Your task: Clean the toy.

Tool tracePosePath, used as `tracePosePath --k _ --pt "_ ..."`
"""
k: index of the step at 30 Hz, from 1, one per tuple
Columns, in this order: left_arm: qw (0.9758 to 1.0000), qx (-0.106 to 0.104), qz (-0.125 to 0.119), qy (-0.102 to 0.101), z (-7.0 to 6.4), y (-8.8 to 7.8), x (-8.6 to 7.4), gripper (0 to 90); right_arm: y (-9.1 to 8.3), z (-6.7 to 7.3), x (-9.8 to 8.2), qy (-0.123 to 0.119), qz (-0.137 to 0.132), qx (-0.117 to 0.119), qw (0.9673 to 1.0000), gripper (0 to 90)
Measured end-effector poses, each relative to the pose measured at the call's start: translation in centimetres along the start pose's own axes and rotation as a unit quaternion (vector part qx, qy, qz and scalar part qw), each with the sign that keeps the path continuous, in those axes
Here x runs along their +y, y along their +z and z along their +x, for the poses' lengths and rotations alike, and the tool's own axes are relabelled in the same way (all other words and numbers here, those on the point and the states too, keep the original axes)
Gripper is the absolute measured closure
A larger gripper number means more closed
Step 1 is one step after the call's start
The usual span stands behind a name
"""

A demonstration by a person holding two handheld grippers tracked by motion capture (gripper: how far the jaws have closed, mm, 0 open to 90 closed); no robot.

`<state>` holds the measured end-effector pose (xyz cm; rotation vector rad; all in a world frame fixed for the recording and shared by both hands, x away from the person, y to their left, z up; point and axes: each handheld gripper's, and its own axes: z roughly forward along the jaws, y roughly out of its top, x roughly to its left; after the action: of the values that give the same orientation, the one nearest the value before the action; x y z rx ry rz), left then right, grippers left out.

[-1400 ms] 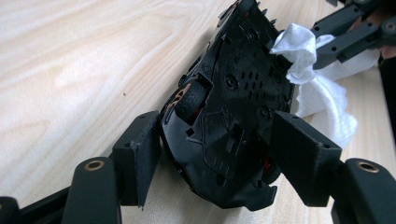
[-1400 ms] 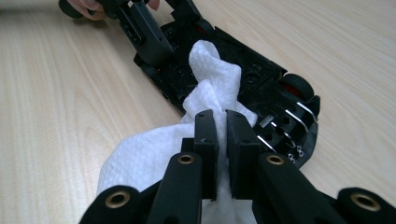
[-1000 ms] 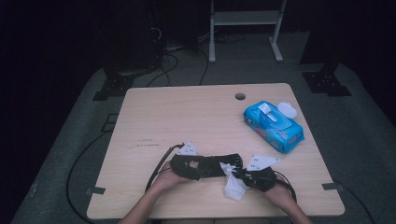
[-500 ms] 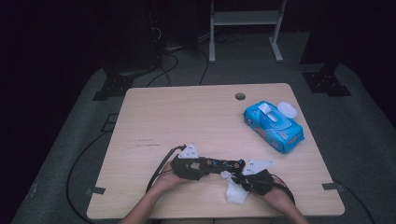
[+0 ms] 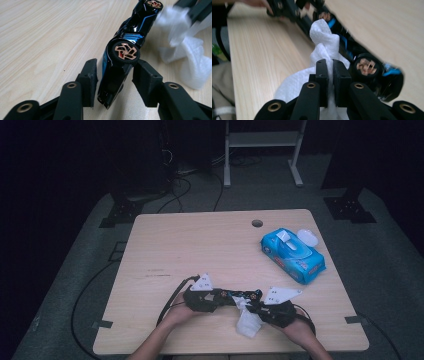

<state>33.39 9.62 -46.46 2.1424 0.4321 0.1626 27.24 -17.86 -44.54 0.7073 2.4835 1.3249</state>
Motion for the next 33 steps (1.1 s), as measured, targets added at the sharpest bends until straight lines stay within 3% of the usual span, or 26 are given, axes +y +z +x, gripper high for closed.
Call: tracePosePath --k 9,16,23,27,31,33 --pt "0.9999 -0.002 0.000 0.017 -0.2 -0.1 0.0 59.8 -0.6 -0.9 2.2 0.023 -0.041 -0.023 0.9986 83.2" --pt "0.9995 -0.012 0.000 0.029 -0.6 0.1 0.0 66.0 1.5 -0.7 3.6 0.014 -0.009 -0.048 0.9987 83.0" --pt "0.9988 -0.013 0.005 0.047 -0.7 0.0 0.1 67.2 3.7 0.3 4.6 0.010 -0.002 -0.026 0.9996 83.1" --pt "0.9987 -0.011 0.005 0.049 -0.7 0.0 0.0 67.7 3.5 -0.1 4.5 0.006 0.002 -0.036 0.9993 83.0" --pt "0.9986 -0.010 0.005 0.051 -0.7 0.1 0.1 67.9 3.2 -0.4 4.3 0.020 0.000 -0.049 0.9986 83.1" --pt "0.9985 -0.008 0.005 0.053 -0.7 0.1 0.1 68.0 3.7 0.2 4.7 0.018 -0.005 -0.039 0.9991 83.1"
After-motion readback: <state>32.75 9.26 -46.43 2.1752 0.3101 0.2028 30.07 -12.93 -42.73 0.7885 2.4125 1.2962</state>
